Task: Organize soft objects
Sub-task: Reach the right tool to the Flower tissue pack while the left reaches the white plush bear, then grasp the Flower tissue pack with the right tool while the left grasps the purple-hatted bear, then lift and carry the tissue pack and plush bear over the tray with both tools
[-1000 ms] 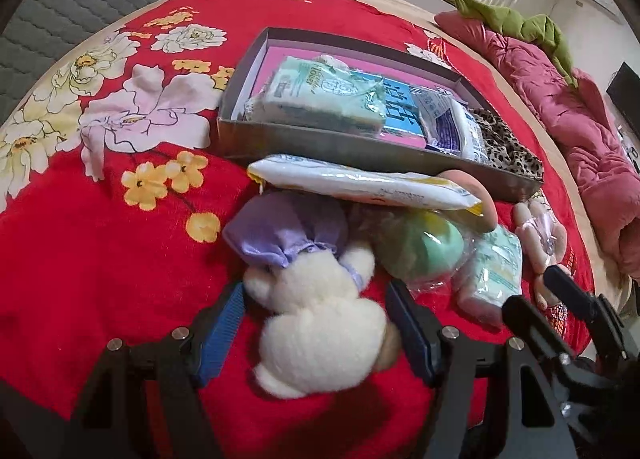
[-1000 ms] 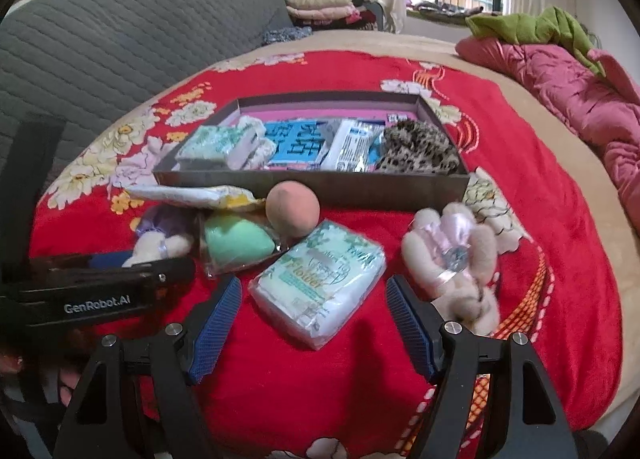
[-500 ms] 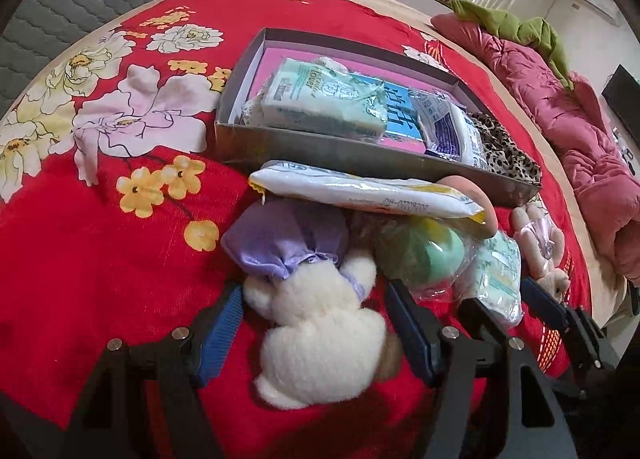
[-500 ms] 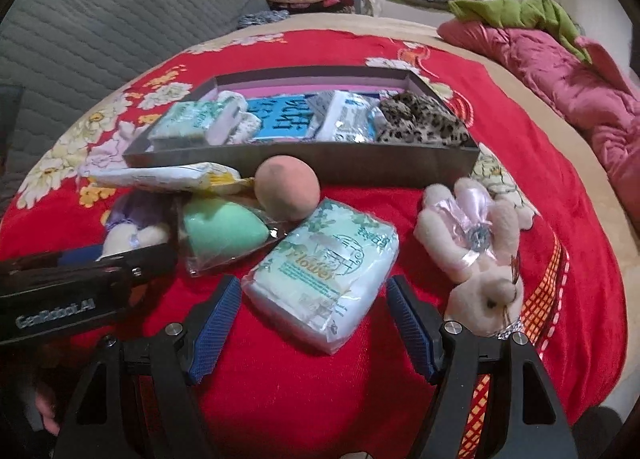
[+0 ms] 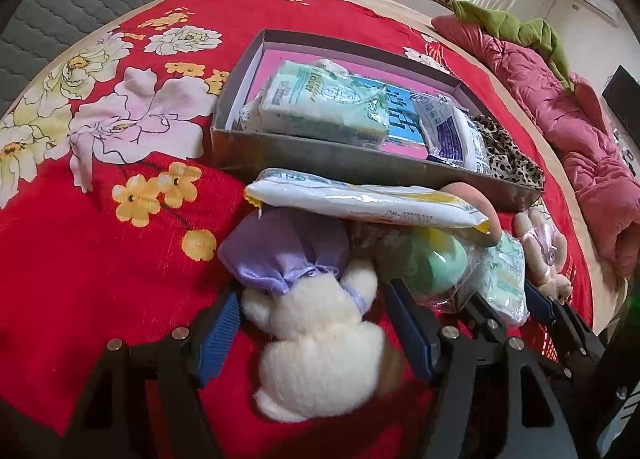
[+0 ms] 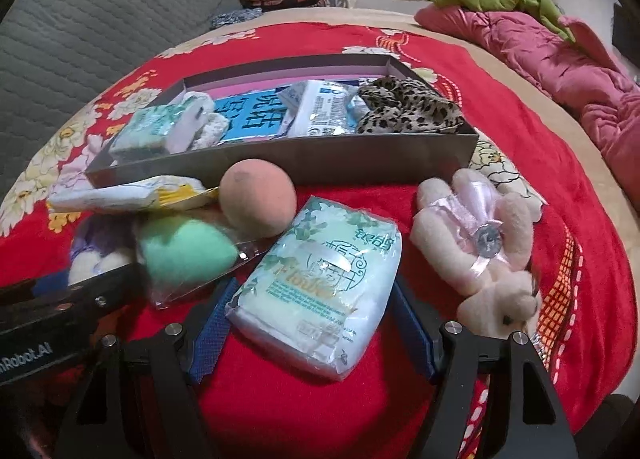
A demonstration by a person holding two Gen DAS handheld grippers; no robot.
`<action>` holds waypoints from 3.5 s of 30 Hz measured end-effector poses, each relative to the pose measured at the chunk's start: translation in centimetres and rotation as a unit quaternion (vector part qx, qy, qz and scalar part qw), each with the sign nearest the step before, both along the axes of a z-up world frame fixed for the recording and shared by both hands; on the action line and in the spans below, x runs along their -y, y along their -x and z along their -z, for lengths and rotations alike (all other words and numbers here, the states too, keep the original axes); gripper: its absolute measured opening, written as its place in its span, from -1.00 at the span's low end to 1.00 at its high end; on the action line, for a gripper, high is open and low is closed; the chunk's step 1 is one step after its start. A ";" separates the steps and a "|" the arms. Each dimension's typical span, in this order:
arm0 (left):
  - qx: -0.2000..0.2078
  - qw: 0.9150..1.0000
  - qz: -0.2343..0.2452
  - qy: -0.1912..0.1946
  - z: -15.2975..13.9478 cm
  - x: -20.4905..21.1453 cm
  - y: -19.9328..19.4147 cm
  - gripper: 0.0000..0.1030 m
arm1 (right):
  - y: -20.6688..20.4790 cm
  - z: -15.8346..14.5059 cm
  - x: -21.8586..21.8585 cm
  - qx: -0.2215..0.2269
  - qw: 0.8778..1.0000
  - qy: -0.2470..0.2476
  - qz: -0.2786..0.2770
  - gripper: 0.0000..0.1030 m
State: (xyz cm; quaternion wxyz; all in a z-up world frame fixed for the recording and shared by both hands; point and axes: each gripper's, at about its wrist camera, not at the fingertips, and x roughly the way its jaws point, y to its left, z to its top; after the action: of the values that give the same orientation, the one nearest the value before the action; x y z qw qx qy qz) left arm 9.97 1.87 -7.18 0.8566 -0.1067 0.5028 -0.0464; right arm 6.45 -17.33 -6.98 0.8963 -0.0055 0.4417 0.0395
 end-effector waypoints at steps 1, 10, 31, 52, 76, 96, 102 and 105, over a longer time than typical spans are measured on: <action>0.000 1.000 0.001 -0.001 0.0 0.0 -0.1 0.38 | -0.1 0.0 0.1 0.000 1.000 -0.001 0.001 0.47; 0.001 1.000 0.001 -0.001 0.1 -0.1 -0.2 0.38 | 0.1 -0.1 1.0 0.002 1.000 -0.002 0.006 0.46; 0.002 1.000 0.002 0.003 0.1 -0.7 -0.1 0.16 | 1.1 -0.8 1.7 0.018 1.000 0.004 -0.021 0.08; 0.013 1.000 0.009 0.011 -1.1 -1.5 1.6 0.02 | 2.9 -3.2 1.8 0.048 0.997 0.003 -0.064 0.04; 0.080 0.997 -0.013 -0.008 -5.2 -3.2 4.3 0.02 | 4.3 -5.8 2.5 0.083 0.994 -0.004 -0.075 0.04; 0.153 0.988 0.015 -0.009 -7.5 -1.9 4.7 0.02 | 4.8 -7.4 1.9 0.133 0.987 0.017 -0.094 0.04; 0.167 0.986 0.024 -0.008 -7.8 -1.2 4.4 0.02 | 4.6 -7.5 1.8 0.145 0.984 0.025 -0.098 0.04; 0.174 0.984 0.031 -0.010 -8.0 -0.8 4.1 0.02 | 4.4 -7.4 1.7 0.146 0.984 0.026 -0.100 0.04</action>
State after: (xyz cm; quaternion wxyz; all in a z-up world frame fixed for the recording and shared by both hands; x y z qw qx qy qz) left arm 5.84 2.66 0.77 0.9303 -0.0733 0.3491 -0.0856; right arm 2.03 -19.05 0.38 0.9422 -0.0788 0.3041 0.1163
